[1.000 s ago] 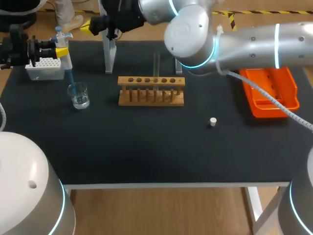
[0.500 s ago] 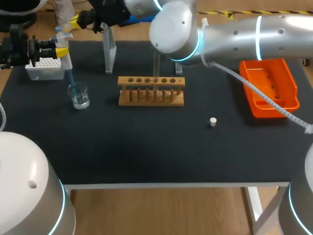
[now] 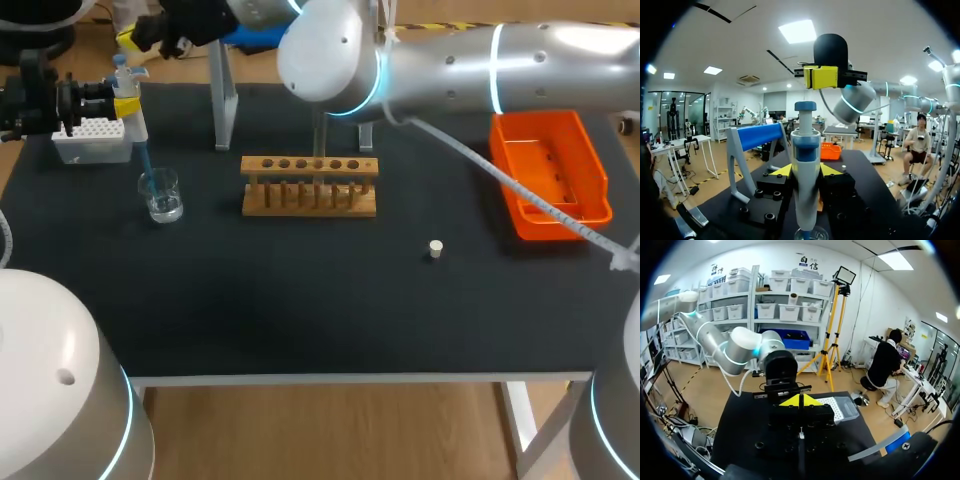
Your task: Invert the test tube, pick up the pipette, mount the tip to pipette, aspirate from beaker and dispense into the tube, eject the tip, return the pipette, and cap with the stopper.
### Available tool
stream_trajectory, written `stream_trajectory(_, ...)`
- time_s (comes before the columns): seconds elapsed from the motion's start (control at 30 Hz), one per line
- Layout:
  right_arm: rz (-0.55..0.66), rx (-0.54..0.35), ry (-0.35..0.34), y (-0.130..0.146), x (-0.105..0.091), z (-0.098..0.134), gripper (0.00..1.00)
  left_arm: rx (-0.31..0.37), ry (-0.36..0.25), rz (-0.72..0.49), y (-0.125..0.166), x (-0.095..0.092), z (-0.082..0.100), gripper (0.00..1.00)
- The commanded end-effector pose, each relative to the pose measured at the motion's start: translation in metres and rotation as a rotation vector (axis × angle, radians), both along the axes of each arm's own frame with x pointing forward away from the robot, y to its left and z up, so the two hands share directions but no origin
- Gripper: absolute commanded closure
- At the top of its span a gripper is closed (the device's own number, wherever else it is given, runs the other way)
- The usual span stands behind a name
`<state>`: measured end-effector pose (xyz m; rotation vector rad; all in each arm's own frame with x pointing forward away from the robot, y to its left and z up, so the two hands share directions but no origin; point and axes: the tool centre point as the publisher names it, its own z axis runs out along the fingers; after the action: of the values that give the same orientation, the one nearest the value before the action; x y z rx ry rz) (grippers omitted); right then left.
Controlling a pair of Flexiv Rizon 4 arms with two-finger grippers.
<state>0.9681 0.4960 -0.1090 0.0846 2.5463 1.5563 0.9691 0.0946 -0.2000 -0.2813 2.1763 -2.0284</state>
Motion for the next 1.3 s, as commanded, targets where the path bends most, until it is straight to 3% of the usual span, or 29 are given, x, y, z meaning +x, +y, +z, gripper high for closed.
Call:
stream_trajectory(0.03,-0.004,-0.015,0.006,0.010,0.005,0.001,1.00,0.002,0.000,0.002,-0.001,-0.001,0.001,1.00)
stream_trajectory(1.3,-0.002,-0.055,0.018,0.017,0.005,-0.019,1.00,0.002,0.000,0.002,-0.001,-0.001,0.001,1.00)
